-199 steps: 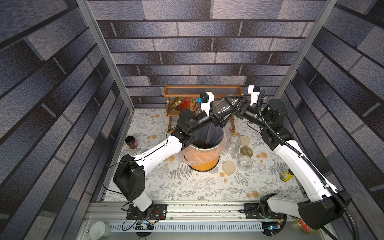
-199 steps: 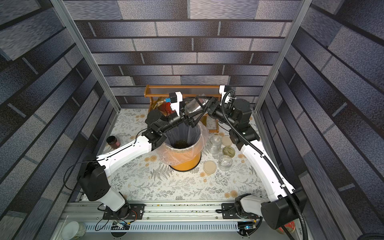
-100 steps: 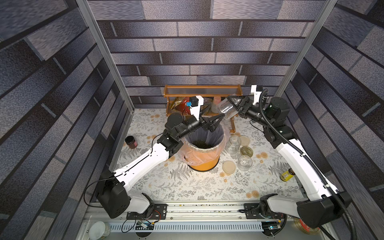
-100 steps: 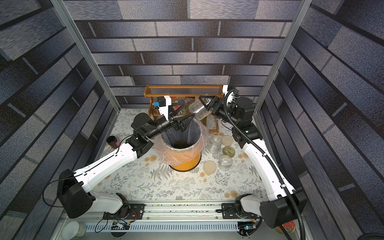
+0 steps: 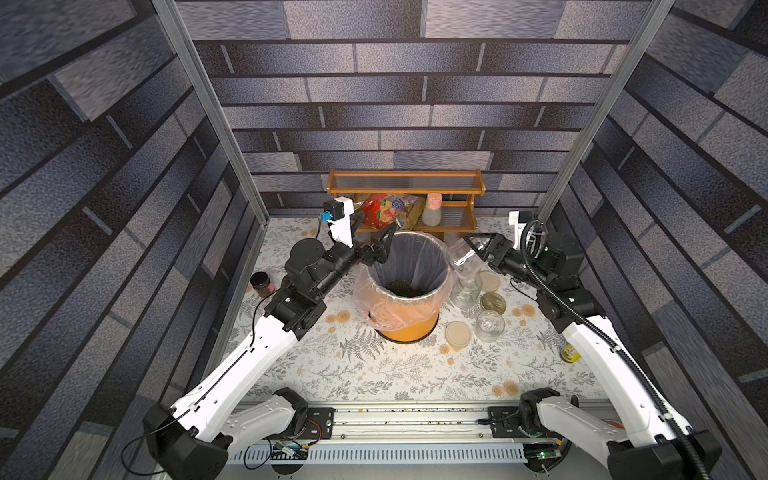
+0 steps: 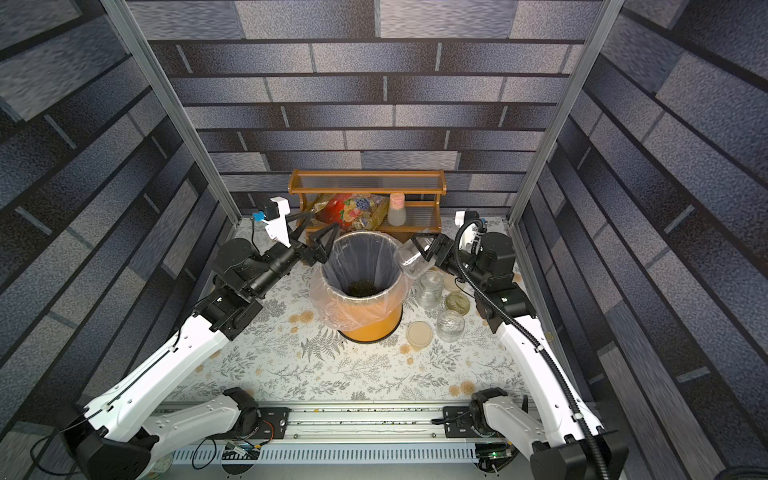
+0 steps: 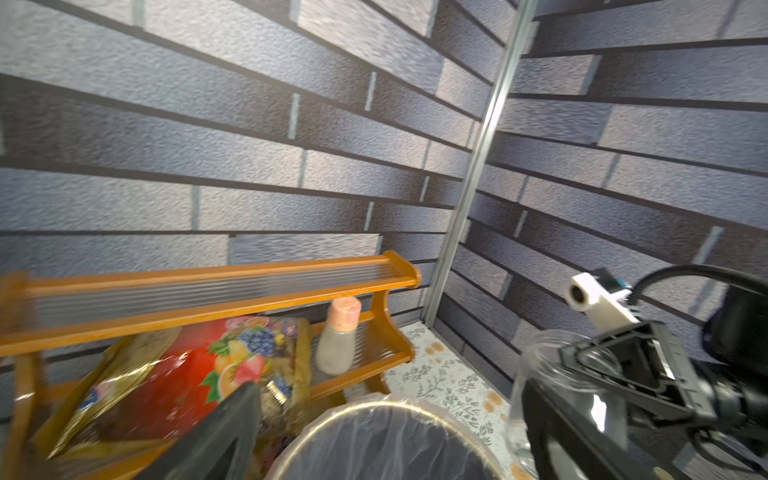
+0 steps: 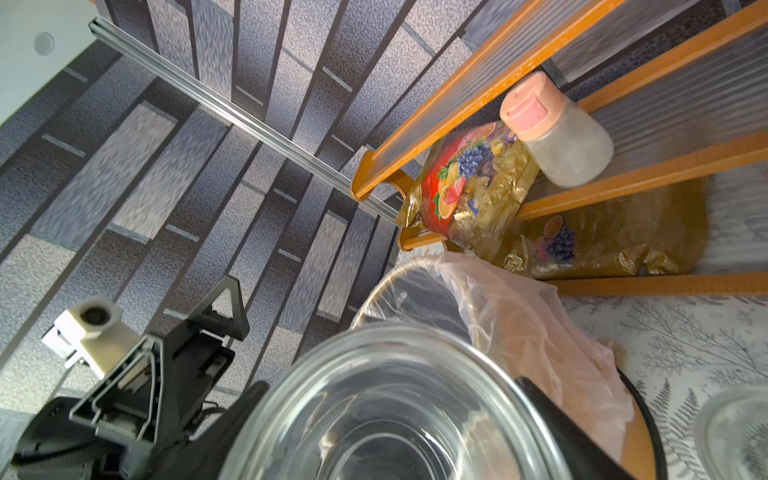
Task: Empty moldy tea leaves from jars
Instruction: Place the jar at the center of the board.
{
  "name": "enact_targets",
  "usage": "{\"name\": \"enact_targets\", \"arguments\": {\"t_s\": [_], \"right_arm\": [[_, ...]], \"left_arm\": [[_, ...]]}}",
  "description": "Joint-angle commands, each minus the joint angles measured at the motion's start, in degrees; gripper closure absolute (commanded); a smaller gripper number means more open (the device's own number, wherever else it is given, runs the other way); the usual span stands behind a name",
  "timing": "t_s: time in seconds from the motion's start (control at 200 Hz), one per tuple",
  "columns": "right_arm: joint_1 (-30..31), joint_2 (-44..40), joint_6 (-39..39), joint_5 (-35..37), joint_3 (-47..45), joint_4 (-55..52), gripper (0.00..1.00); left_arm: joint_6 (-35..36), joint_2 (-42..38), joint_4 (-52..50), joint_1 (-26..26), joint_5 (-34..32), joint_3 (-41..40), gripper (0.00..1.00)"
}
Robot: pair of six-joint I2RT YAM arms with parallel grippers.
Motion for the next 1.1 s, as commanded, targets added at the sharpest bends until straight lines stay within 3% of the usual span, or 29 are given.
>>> {"name": "enact_targets", "arguments": {"t_s": [0.0, 0.075, 0.175, 0.306, 0.536, 0.761, 1.097], "right_arm": [[-0.24, -5.33, -6.25, 0.62, -3.28, -0.71, 0.35], [-0.23, -7.80, -9.44, 1.21, -5.94, -3.09, 0.35], [-0.20, -10.17, -11.99, 1.15, -9.44, -4.61, 0.35], [-0.11, -14.27, -15.52, 3.08, -14.46, -6.03, 0.35], [2.71, -21.99, -19.68, 6.71, -24.20, -5.79, 0.34], [12.11, -27.08, -25.01, 16.20, -34.79, -1.28, 0.35], [22.32, -23.58, -28.95, 23.77, -40.77, 8.03, 0.36]], "left_arm": [[-3.60, -0.72, -12.37, 3.09, -8.31, 1.66, 0.00], [-7.67, -1.04, -16.75, 6.57, -8.87, 1.68, 0.00], [-12.55, -2.21, -18.56, 11.58, -4.84, -0.18, 0.00], [-13.86, -3.87, -20.30, 15.30, -0.92, -2.10, 0.00], [-11.57, -2.83, -27.88, 17.98, 0.54, -0.02, 0.00], [-11.27, -3.80, -28.48, 19.24, 0.40, -1.64, 0.00], [-10.48, -4.90, -28.73, 19.54, -0.84, -3.06, 0.00]]}}
